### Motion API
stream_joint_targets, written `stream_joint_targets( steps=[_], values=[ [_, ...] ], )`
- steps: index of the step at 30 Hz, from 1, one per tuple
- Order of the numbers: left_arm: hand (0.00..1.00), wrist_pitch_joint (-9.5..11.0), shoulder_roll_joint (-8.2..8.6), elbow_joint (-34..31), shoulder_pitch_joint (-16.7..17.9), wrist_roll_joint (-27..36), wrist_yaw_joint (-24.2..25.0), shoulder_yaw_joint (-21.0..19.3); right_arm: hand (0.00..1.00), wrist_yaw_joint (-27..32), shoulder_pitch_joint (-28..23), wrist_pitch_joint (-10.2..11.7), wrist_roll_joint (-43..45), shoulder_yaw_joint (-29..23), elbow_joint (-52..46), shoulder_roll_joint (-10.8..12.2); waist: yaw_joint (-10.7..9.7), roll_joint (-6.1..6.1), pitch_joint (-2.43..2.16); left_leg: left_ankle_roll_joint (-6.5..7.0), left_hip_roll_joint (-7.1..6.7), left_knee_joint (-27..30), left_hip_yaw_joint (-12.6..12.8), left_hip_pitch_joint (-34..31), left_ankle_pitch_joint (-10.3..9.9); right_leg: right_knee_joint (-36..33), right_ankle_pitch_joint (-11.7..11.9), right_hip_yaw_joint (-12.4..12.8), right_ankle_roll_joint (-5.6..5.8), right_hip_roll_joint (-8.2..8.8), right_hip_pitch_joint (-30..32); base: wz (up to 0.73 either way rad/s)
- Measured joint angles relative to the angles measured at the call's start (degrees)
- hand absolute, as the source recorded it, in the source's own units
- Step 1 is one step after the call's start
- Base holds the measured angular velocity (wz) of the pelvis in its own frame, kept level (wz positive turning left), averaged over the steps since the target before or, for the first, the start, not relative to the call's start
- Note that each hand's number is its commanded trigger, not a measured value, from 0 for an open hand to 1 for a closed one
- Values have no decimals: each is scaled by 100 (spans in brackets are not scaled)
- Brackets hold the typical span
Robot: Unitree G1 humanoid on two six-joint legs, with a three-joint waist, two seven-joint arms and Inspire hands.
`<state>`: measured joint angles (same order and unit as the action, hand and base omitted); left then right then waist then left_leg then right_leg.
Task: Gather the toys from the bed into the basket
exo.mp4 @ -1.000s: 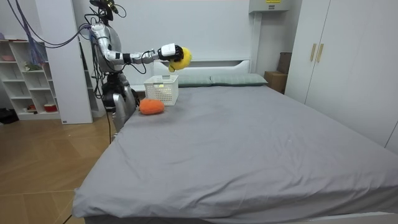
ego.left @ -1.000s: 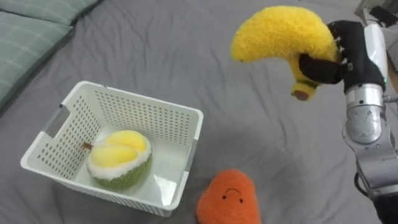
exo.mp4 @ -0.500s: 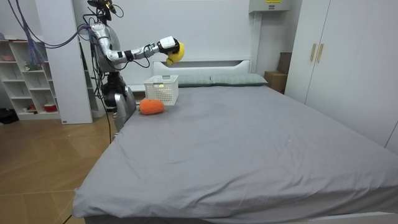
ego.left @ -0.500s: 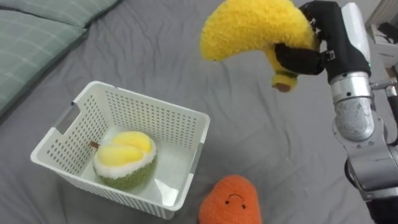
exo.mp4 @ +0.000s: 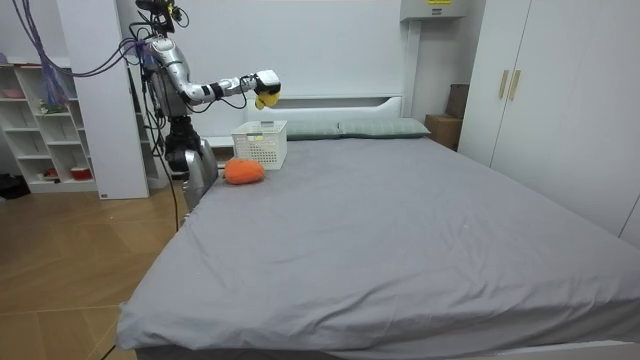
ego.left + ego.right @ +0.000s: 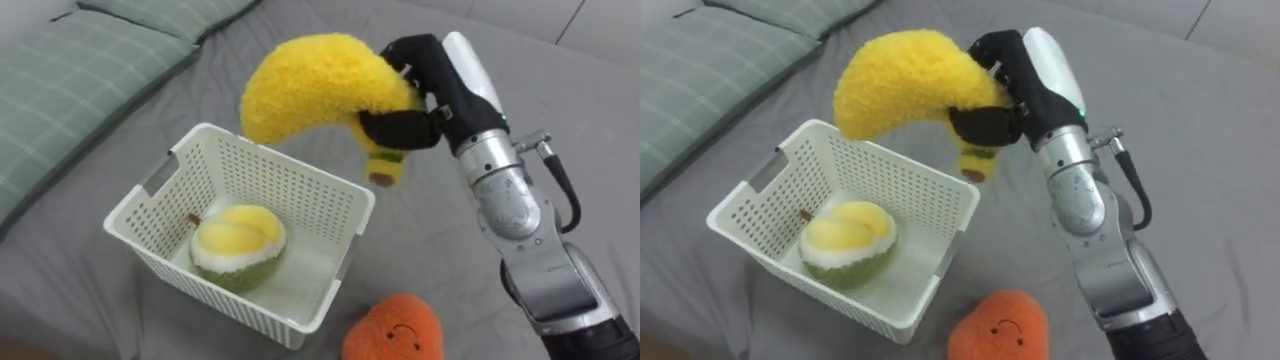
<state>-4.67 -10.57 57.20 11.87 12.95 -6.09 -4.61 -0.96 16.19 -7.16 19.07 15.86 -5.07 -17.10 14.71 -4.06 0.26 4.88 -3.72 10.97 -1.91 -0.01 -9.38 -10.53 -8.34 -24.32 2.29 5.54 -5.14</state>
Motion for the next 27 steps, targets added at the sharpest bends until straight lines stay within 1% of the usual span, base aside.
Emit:
stream_joint_targets(
  steps=[1,2,3,4,6,7,8,10,11,12,16,21,27],
  values=[
    [0,3,11,-39,-16,-18,-6,0,51,-42,17,-3,4,42,0,4,8,-16,2,5,-13,25,-48,-29,3,-1,-1,-19,2,7,-5,24],
    [0,3,9,-44,-16,-20,-11,0,42,-59,34,-4,11,76,1,4,12,-31,14,5,-18,37,-64,-38,3,-1,-3,-25,4,9,-9,18],
    [0,2,-1,-44,-17,-19,-15,-21,36,-62,46,-11,11,151,7,4,90,-51,52,5,-20,44,-76,-43,4,-1,-5,-56,8,12,-15,6],
    [0,-4,-7,-60,-59,-16,-16,-27,31,-68,46,-61,11,256,27,4,135,-77,73,4,-19,49,-77,-49,3,1,-5,-91,9,13,-14,4],
    [0,-19,-3,-62,-56,-16,-16,-27,29,-121,45,-134,11,431,106,9,154,-92,77,5,-26,54,-101,-55,2,0,-5,-107,9,20,-16,5],
    [0,-20,-3,-62,-57,-17,-23,-27,28,-165,45,-170,23,529,163,11,196,-110,81,5,-32,56,-125,-62,2,-1,-5,-127,9,25,-17,7],
    [0,-20,-3,-62,-55,-18,-35,-27,26,-183,45,-170,24,566,204,13,224,-117,81,6,-35,57,-131,-65,2,-2,-5,-142,10,26,-16,7],
    [0,-21,-3,-71,-63,-18,-70,-29,22,-256,44,-236,30,635,284,16,297,-135,74,9,-53,79,-184,-110,4,-1,-6,-253,11,40,-9,12],
    [0,-20,-3,-79,-56,-18,-75,-36,14,-267,44,-241,31,638,285,17,304,-136,73,13,-60,87,-206,-129,7,1,-6,-269,11,44,-6,17],
    [0,-21,-3,-84,-39,-19,-88,-41,9,-282,44,-241,27,641,291,22,319,-137,72,18,-70,91,-230,-139,13,2,-5,-276,12,49,-2,11],
    [0,-31,-5,-89,50,-21,-120,-177,0,-284,44,-241,28,646,477,122,392,-127,79,22,-82,94,-252,-145,15,4,-6,-326,14,56,-7,3],
    [0,-28,-4,49,-7,-14,-132,-186,0,-298,44,-236,-120,647,650,151,399,-131,76,23,-94,96,-297,-136,29,10,-9,-376,18,65,-42,5],
    [0,-22,11,183,-86,-15,-128,-186,0,-307,44,-225,-127,645,795,148,371,-150,64,22,-99,95,-296,-136,44,9,-9,-325,18,65,-44,0]
  ],
)
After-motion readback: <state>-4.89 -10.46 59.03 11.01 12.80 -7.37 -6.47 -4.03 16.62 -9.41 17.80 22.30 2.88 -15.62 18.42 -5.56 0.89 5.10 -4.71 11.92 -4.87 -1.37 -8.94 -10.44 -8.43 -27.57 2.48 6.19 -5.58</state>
